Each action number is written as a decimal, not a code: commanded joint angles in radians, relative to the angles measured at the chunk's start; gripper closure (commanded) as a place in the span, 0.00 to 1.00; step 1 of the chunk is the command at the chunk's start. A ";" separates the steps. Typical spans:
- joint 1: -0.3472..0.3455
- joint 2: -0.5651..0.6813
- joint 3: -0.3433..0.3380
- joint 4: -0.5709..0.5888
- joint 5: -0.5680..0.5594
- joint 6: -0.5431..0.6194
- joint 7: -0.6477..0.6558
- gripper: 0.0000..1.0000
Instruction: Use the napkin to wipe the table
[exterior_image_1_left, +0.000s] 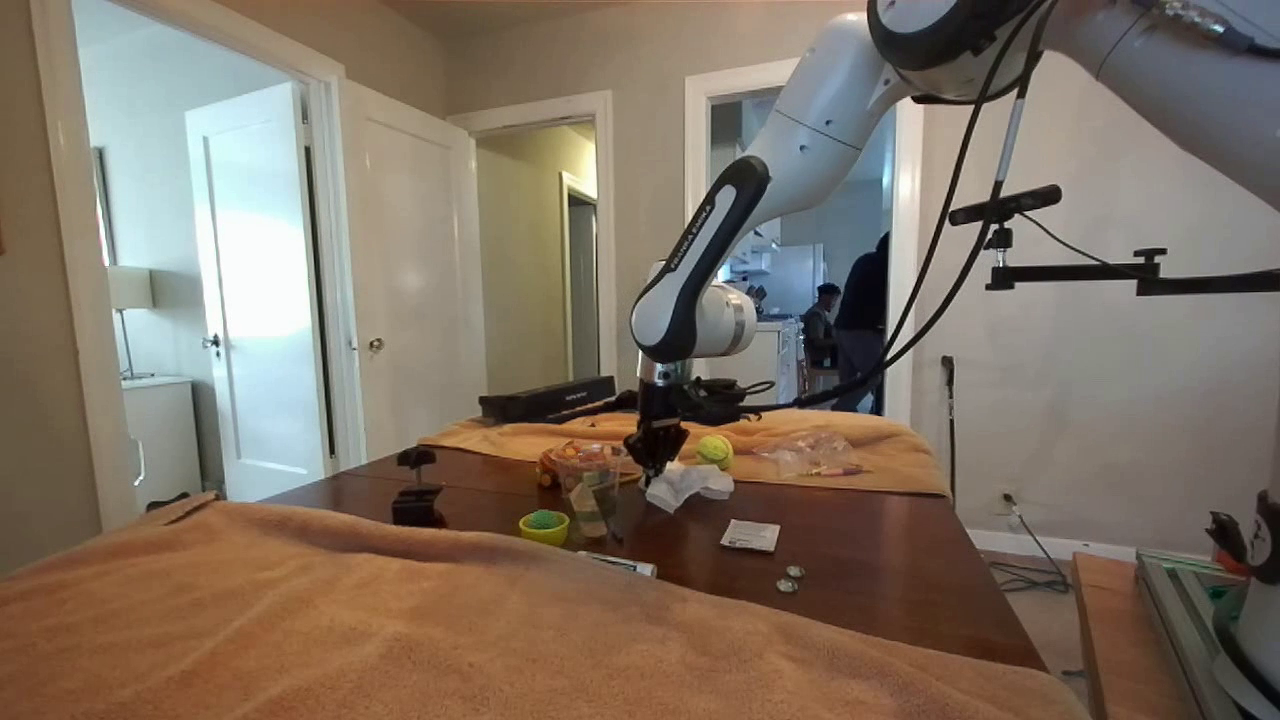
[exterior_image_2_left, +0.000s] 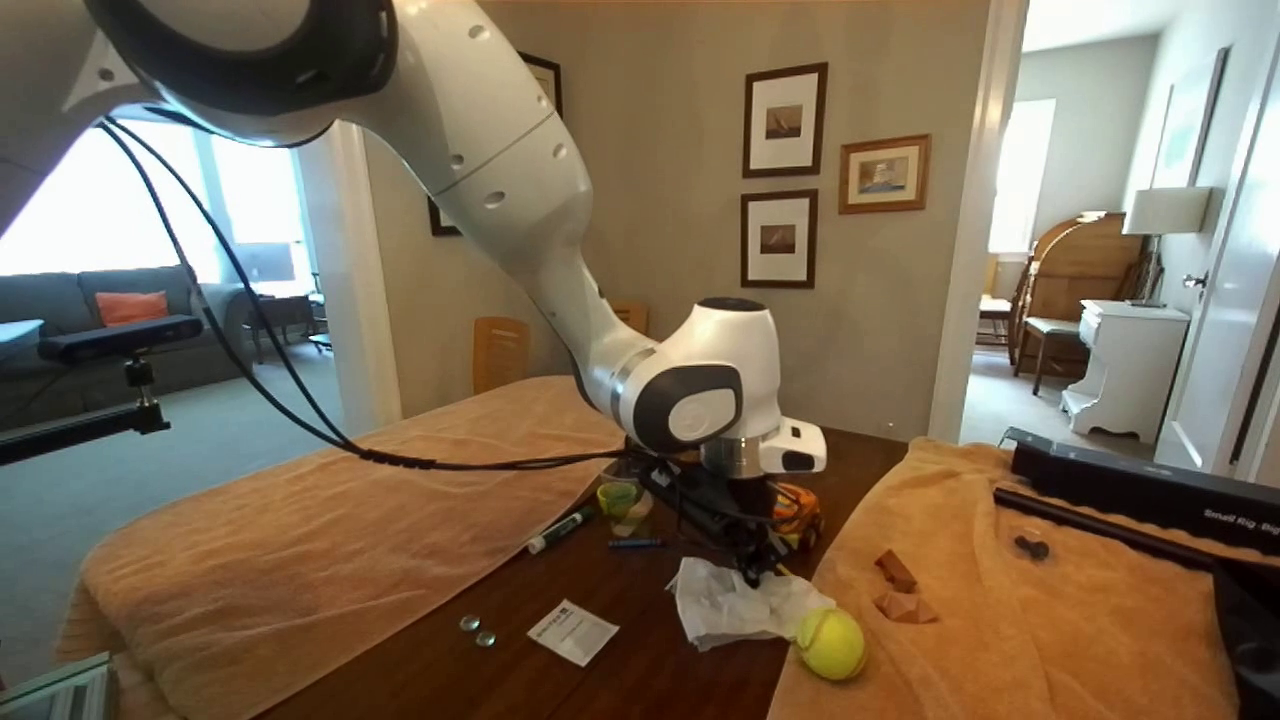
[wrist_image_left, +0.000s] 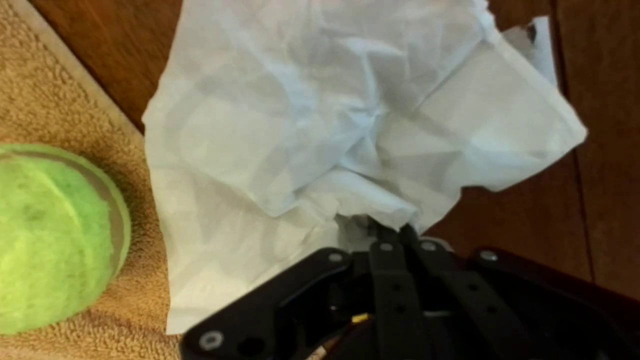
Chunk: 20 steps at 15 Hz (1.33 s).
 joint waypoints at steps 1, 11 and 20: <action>0.003 0.064 0.048 0.055 0.030 0.021 0.005 1.00; 0.034 -0.006 0.053 -0.044 -0.013 -0.044 -0.003 1.00; -0.020 0.037 -0.028 0.018 0.005 0.004 -0.003 1.00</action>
